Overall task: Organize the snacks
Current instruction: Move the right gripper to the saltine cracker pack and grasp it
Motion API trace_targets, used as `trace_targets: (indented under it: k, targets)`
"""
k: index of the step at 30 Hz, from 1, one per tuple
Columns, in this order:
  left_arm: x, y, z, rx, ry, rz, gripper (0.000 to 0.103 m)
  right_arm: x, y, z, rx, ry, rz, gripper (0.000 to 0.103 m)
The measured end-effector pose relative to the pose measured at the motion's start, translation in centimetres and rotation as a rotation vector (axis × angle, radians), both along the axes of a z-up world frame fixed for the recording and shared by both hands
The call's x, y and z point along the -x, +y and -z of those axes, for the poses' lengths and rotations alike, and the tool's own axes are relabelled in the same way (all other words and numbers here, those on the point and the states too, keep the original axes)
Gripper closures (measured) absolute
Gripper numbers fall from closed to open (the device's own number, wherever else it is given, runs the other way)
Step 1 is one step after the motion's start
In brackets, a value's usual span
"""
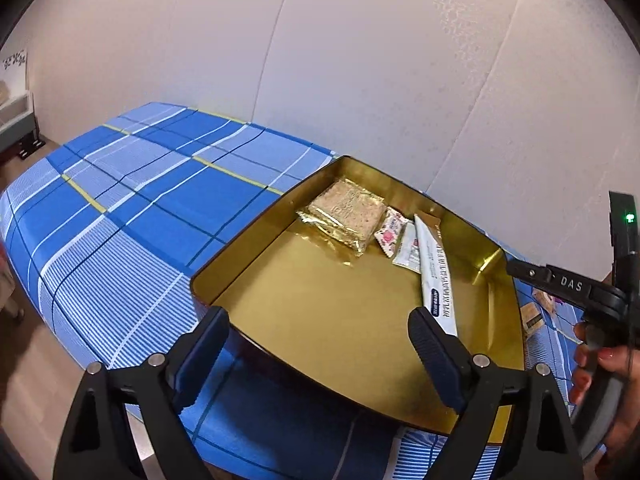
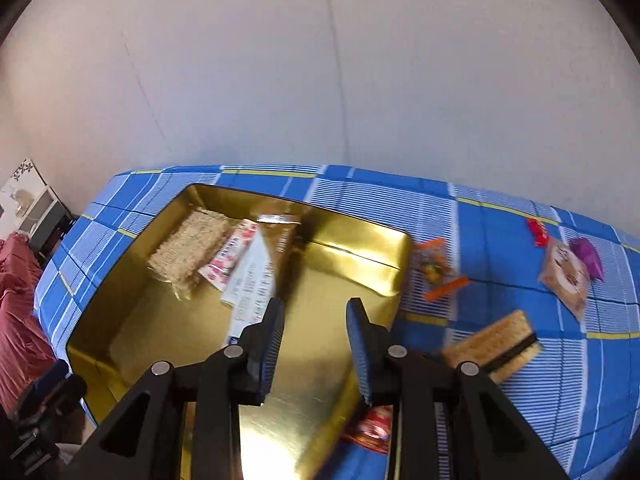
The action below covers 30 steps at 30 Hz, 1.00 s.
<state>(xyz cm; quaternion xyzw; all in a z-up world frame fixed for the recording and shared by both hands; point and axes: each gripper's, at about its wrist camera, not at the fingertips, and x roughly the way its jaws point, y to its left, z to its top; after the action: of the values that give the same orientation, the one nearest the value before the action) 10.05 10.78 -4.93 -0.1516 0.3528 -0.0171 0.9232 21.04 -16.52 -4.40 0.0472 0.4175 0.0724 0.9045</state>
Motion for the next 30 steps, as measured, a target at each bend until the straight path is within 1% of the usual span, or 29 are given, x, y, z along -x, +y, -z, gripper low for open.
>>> trace_targets:
  k: [4, 7, 12, 17, 19, 23, 25, 27, 30]
  targets:
    - [0.1, -0.6, -0.1, -0.01, -0.012, 0.009, 0.009, 1.2, -2.9, 0.3, -0.002, -0.013, 0.049, 0.071]
    - [0.0, -1.2, -0.1, 0.005, -0.005, 0.019, 0.006, 1.9, -5.4, 0.6, 0.007, -0.014, 0.094, 0.071]
    - [-0.3, -2.4, -0.1, -0.009, -0.01, 0.036, 0.006, 3.1, -10.5, 2.1, 0.034, 0.024, 0.195, 0.071]
    - [-0.2, -3.5, -0.2, -0.031, -0.025, 0.052, 0.006, 4.5, -14.1, 3.5, 0.039, 0.041, 0.254, 0.071]
    - [-0.2, -4.2, -0.2, -0.065, -0.029, 0.056, 0.005, 5.0, -15.1, 4.0, 0.037, 0.04, 0.278, 0.071]
    - [0.1, -5.4, -0.3, -0.112, -0.045, 0.077, 0.004, 6.6, -17.0, 5.2, -0.013, 0.03, 0.328, 0.07]
    - [0.1, -5.8, -0.2, -0.12, -0.045, 0.088, 0.004, 6.6, -17.6, 5.8, -0.057, 0.06, 0.346, 0.07]
    - [0.2, -6.2, -0.2, -0.122, -0.046, 0.097, 0.003, 6.8, -17.9, 5.7, -0.089, 0.053, 0.346, 0.07]
    - [0.1, -7.0, -0.1, -0.126, -0.038, 0.11, 0.003, 7.0, -18.0, 5.6, -0.079, 0.048, 0.345, 0.069]
